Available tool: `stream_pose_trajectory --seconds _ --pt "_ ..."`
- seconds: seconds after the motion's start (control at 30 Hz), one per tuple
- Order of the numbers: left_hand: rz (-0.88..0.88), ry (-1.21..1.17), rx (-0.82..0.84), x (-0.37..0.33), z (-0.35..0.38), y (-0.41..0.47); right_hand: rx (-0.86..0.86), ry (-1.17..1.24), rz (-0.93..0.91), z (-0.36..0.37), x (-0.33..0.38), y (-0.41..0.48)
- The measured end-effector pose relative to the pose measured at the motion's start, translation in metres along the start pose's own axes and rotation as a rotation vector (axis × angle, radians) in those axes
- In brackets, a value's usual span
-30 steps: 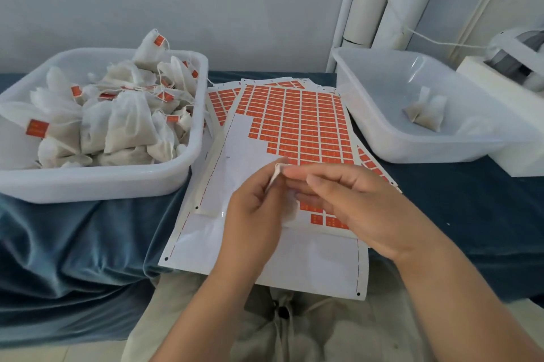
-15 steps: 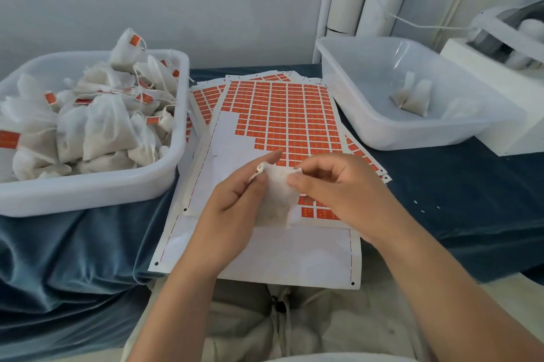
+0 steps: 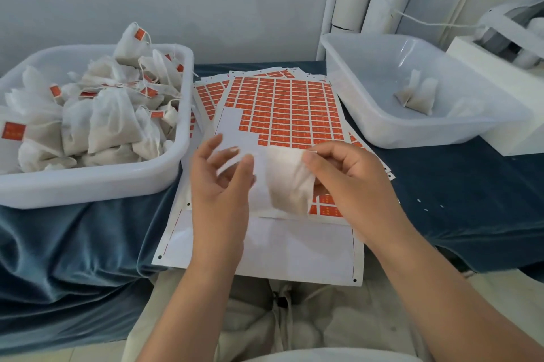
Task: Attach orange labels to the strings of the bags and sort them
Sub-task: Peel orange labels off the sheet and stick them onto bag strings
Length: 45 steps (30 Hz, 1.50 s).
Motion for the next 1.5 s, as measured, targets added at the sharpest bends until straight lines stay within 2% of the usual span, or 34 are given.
stream_pose_trajectory --seconds 0.07,0.13,0.2,0.27,0.33,0.43,0.5,0.57,0.67,0.9,1.03,1.1,1.2,1.33,1.5 --pt "0.099 0.158 0.002 -0.007 -0.001 -0.001 -0.047 -0.018 0.008 -0.001 -0.001 0.000" --pt "0.179 0.253 0.229 -0.012 0.014 -0.004 -0.051 -0.027 -0.004 0.004 -0.001 -0.001" --pt "0.127 0.261 0.488 -0.007 0.032 -0.014 0.019 0.000 -0.025 0.014 0.000 -0.004" --pt "0.036 0.207 0.581 0.001 0.040 -0.022 0.076 -0.052 -0.050 0.022 -0.002 -0.007" --pt "-0.021 0.157 0.505 0.005 0.036 -0.020 0.141 -0.066 -0.011 0.027 -0.005 -0.007" --pt "-0.087 0.084 0.414 0.008 0.027 -0.013 0.266 0.118 0.094 0.032 -0.010 -0.004" --pt "-0.123 0.072 0.374 0.009 0.021 -0.009 0.121 0.145 0.063 0.023 -0.007 -0.001" --pt "-0.133 0.085 0.363 0.011 0.019 -0.007 -0.056 0.011 -0.024 0.009 -0.004 0.003" --pt "-0.125 0.064 0.382 0.011 0.021 -0.006 0.067 -0.269 -0.055 0.015 -0.006 0.008" --pt "-0.109 0.057 0.381 0.006 0.023 -0.007 0.131 -0.314 -0.070 0.008 -0.005 0.010" --pt "-0.100 0.088 0.363 0.006 0.022 -0.009 0.140 -0.591 -0.131 0.007 -0.001 0.007" --pt "-0.093 0.103 0.366 0.005 0.021 -0.011 0.158 -0.625 -0.134 0.005 0.002 0.007" --pt "-0.078 0.140 0.443 0.002 0.025 -0.011 0.133 -0.324 -0.076 0.000 0.001 0.006" --pt "0.017 0.245 0.592 0.001 0.035 -0.015 0.207 0.060 0.164 0.014 -0.011 0.005" --pt "0.081 0.276 0.505 -0.002 0.032 -0.014 0.387 0.470 0.273 0.025 -0.018 0.003"
Point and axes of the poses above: each hand's wrist, its own y-axis towards the middle knuckle, its own z-axis out of the palm, x = y × z, the point moved 6 cm from there along y, towards the middle knuckle, and after that the axes turned 12 degrees about z, right-handed, at the moved point
